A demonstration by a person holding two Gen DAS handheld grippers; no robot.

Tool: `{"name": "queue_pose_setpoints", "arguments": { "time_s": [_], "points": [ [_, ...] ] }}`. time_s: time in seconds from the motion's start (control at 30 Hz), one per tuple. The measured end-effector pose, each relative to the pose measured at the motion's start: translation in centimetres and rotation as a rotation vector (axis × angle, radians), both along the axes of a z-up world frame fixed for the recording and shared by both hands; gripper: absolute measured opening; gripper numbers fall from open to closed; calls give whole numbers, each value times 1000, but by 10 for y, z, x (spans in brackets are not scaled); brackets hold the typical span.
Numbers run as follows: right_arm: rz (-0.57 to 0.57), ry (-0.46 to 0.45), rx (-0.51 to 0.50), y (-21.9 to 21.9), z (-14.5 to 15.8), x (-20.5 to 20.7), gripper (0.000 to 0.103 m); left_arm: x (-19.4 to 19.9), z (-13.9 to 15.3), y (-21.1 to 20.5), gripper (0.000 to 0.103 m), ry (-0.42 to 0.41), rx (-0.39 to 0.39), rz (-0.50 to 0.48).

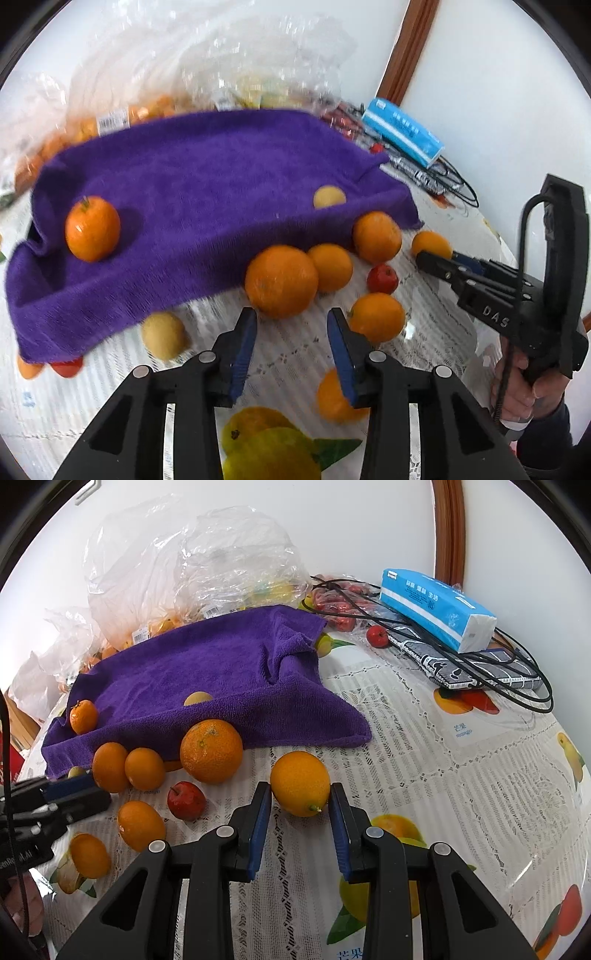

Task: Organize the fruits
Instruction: 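Grasp a large mandarin beside the towel with the left tool while the right tool holds the oval orange, then lift both held fruits up toward the purple towel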

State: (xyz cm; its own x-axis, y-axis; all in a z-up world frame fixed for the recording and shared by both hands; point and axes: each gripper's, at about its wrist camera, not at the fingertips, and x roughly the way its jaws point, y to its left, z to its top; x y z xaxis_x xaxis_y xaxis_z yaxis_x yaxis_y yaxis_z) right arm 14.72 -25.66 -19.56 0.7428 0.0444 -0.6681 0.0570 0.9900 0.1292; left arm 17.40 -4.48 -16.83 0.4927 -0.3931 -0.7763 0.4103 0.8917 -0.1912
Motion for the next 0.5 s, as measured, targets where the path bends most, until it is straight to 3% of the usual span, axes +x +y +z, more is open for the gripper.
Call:
{"name": "queue_pose_setpoints", "arguments": {
  "time_s": [0.07, 0.2, 0.27, 0.33, 0.43, 0.5],
  "points": [
    [0, -1, 2, 0, 0, 0, 32, 0, -1, -1, 42, -11, 6, 3],
    [0, -3, 9, 0, 0, 0, 32, -4, -3, -5, 42, -37, 30, 9],
    [-1, -3, 12, 0, 0, -1, 32, -4, -3, -6, 33, -49, 48, 14],
    [-1, -4, 14, 0, 0, -1, 32, -2, -2, -5, 31, -45, 40, 18],
    [-2, -4, 14, 0, 0, -1, 32, 4, -1, 1, 36, -25, -3, 42],
    [0, -4, 13, 0, 0, 0, 32, 7, -1, 3, 52, -21, -21, 47]
  ]
}}
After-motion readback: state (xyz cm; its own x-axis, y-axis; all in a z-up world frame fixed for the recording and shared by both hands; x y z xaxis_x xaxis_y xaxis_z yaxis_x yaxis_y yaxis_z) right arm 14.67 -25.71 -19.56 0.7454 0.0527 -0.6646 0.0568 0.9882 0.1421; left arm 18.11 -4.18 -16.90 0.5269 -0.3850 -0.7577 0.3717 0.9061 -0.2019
